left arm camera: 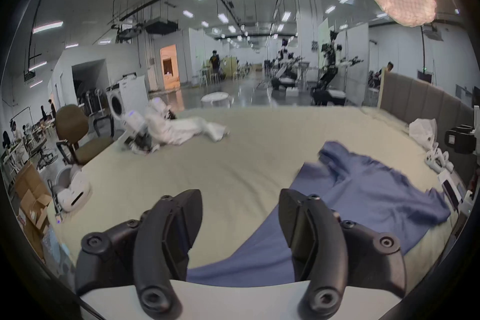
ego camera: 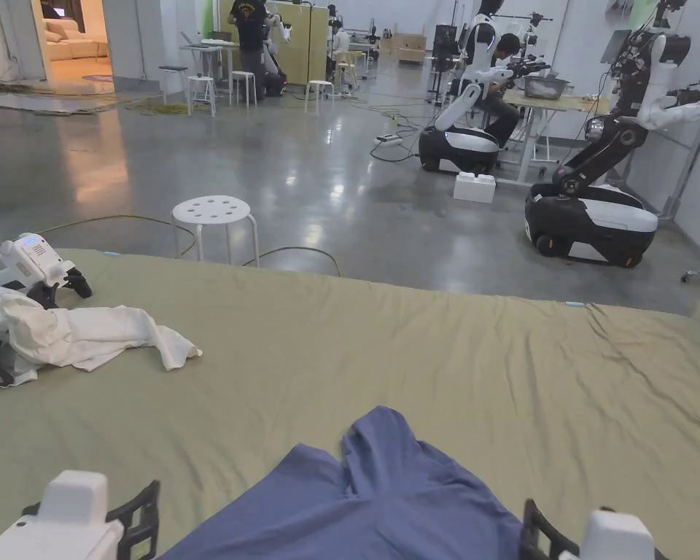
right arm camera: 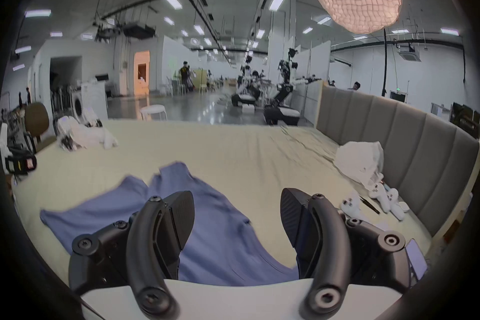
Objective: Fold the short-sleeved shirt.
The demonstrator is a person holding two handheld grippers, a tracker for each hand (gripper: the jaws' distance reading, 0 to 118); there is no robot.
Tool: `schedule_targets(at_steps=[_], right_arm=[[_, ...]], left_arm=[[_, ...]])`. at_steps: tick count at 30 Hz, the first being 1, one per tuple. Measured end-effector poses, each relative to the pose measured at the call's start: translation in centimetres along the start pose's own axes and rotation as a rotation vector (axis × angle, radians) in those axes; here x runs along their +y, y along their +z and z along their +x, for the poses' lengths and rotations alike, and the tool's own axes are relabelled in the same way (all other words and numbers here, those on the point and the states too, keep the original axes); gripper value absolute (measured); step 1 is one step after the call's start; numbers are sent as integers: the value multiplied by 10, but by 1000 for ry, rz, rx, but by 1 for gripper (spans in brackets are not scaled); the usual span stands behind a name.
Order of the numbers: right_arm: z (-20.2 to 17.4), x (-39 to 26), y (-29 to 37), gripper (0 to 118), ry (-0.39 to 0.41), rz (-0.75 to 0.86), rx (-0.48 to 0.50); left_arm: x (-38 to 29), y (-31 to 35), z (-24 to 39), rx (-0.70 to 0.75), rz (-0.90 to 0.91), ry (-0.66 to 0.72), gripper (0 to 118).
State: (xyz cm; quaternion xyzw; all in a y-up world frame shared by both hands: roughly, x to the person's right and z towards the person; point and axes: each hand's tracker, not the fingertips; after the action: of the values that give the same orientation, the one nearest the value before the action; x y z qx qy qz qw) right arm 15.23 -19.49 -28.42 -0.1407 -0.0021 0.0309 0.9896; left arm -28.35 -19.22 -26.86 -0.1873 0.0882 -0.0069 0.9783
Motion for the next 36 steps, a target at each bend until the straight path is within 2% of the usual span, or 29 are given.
schedule_targets(at_steps=[3,5,6,7,8,9,11,16,19,22,26,30,31,32,33,35,36], right_arm=[[-24,24,-1,72,-11,91,8],[-36,37,-3,65,-9,149,-3],[-41,42,-3,55,-13,171,-1],[-44,45,-2,34,-21,187,-1],[-46,48,-3,17,-27,204,1],[-49,51,-2,7,-31,214,1],[-51,56,0,2,-28,230,9],[-56,56,0,0,-14,245,11],[-56,54,-1,0,-11,241,25],[-56,47,-6,0,-5,203,51],[-58,34,-13,0,14,158,57],[-61,17,-23,0,-1,89,68],[-62,13,-25,0,0,75,70],[-62,10,-27,0,0,61,72],[-63,8,-29,0,3,47,74],[-63,3,-33,0,11,25,73],[-63,0,-35,0,15,15,72]], left_arm=[[11,-3,22,9,93,-21,43],[20,2,40,-9,157,-28,27],[24,4,46,-8,184,-29,19],[29,5,51,-6,203,-30,9],[32,5,54,-1,210,-30,3],[33,6,60,5,221,-33,0],[37,8,64,-2,240,-32,0],[40,14,62,0,237,-27,0],[34,14,43,2,169,2,0],[20,12,10,-18,14,24,0],[-17,-11,-48,53,-187,42,0],[-55,-43,-101,7,-417,241,0],[-63,-50,-110,9,-463,265,4],[-71,-55,-117,29,-485,271,14],[-69,-51,-111,35,-523,271,27],[-78,-56,-114,36,-581,288,61],[-83,-60,-115,51,-603,306,70]])
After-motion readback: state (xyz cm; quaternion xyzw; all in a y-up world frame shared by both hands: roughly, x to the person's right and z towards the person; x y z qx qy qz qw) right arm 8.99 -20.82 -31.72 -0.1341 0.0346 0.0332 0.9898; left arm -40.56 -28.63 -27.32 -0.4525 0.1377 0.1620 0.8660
